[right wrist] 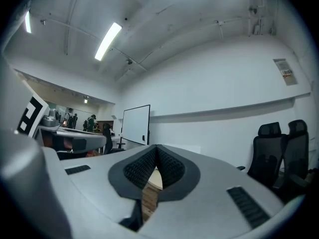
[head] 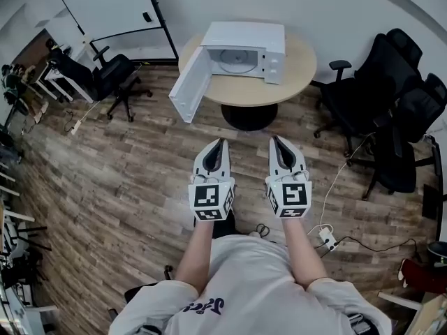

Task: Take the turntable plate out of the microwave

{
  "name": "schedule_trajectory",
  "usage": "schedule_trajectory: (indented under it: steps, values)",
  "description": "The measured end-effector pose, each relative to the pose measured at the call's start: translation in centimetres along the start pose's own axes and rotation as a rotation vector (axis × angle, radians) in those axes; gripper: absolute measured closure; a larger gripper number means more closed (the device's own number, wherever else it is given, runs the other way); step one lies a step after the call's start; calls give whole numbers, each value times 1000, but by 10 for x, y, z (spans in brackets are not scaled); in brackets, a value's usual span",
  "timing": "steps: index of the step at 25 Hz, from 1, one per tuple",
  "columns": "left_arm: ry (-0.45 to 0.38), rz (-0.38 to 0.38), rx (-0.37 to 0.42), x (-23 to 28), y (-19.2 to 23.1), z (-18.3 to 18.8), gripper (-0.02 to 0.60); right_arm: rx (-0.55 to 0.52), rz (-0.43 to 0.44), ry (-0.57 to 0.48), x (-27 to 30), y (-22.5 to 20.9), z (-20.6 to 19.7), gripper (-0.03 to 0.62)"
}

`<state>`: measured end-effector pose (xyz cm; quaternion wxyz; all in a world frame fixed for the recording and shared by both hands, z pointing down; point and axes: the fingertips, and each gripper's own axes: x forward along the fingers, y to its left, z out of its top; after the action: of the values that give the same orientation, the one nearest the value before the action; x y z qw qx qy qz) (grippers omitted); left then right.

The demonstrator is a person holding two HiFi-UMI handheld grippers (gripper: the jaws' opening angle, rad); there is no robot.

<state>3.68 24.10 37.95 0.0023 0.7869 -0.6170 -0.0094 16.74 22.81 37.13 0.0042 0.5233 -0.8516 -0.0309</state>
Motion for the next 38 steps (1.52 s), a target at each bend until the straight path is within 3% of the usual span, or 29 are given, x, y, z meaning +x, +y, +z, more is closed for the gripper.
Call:
schedule_trajectory:
  steps: [3, 9, 14, 25, 33, 38]
  values:
    - [14, -32, -1, 17, -1, -9, 566, -37, -30, 0, 15, -4, -6, 579]
    - [29, -45, 42, 50, 24, -11, 566, 19, -10, 31, 66, 4, -17, 579]
    - [49, -55, 2, 99, 59, -16, 566, 25, -6, 63, 121, -1, -24, 579]
    - [71, -158, -41, 204, 125, -12, 566, 13, -50, 97, 241, -8, -21, 579]
    - [39, -222, -39, 255, 171, -15, 566, 18, -97, 106, 313, 0, -33, 579]
    - [39, -265, -84, 279, 182, -21, 566, 25, -92, 137, 343, 6, -44, 579]
